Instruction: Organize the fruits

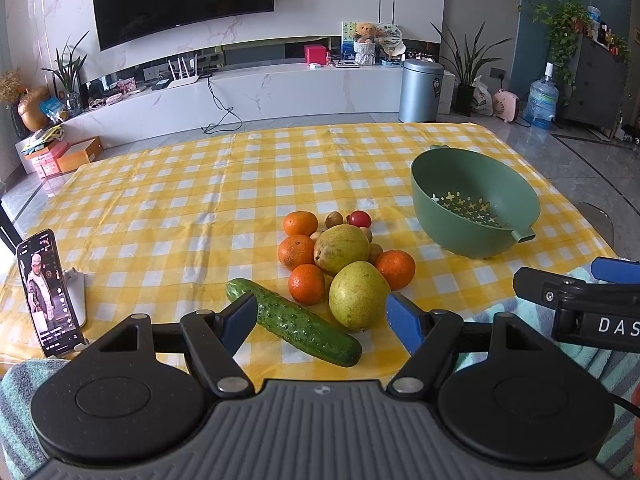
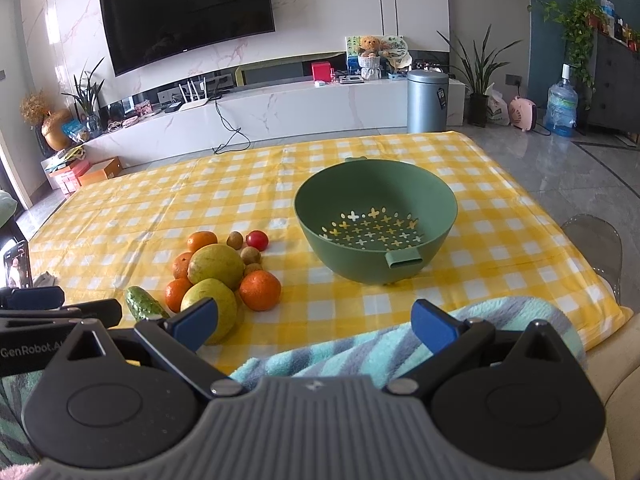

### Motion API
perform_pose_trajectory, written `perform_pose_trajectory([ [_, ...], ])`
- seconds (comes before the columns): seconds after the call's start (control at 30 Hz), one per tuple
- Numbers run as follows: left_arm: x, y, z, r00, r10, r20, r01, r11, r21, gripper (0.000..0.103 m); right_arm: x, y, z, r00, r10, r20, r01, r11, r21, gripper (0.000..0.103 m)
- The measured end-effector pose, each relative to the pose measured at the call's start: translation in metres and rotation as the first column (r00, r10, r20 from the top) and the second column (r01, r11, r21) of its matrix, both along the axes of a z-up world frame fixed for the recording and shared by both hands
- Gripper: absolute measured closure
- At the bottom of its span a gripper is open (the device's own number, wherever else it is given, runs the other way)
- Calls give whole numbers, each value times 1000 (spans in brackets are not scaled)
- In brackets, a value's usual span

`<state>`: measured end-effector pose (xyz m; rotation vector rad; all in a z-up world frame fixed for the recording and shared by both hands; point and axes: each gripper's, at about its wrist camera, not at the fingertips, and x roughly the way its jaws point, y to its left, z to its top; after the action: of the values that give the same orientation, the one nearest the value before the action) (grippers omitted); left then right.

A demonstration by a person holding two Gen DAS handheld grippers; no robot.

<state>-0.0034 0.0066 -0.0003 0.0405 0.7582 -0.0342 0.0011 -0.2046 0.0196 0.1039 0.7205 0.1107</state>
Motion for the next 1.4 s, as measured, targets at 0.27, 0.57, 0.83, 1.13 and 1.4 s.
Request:
perform_pose_trajectory([
  [0.27,-1,1,1,1000,-3,-4,3,1000,1,17,-3,1,0,1000,-2,3,2,1000,-5,4],
  [0.57,-4,3,2,1000,4,0,-4,1000,-4,17,-3,3,1,1000,5,8,-5,1000,-15,4],
  [0.83,-4,3,2,1000,2,1,-2,1000,-4,17,-2,3,0,1000,3,4,-3,1000,-17,4],
  [1.13,-3,6,3,1000,8,-7,-8,1000,-3,17,-1,4,-1,1000,8,2,-8,1000,-18,4],
  [1.4,-4,7,3,1000,8,-8,-8,1000,-2,17,1,4,-2,1000,11,0,-11,1000,-15,4],
])
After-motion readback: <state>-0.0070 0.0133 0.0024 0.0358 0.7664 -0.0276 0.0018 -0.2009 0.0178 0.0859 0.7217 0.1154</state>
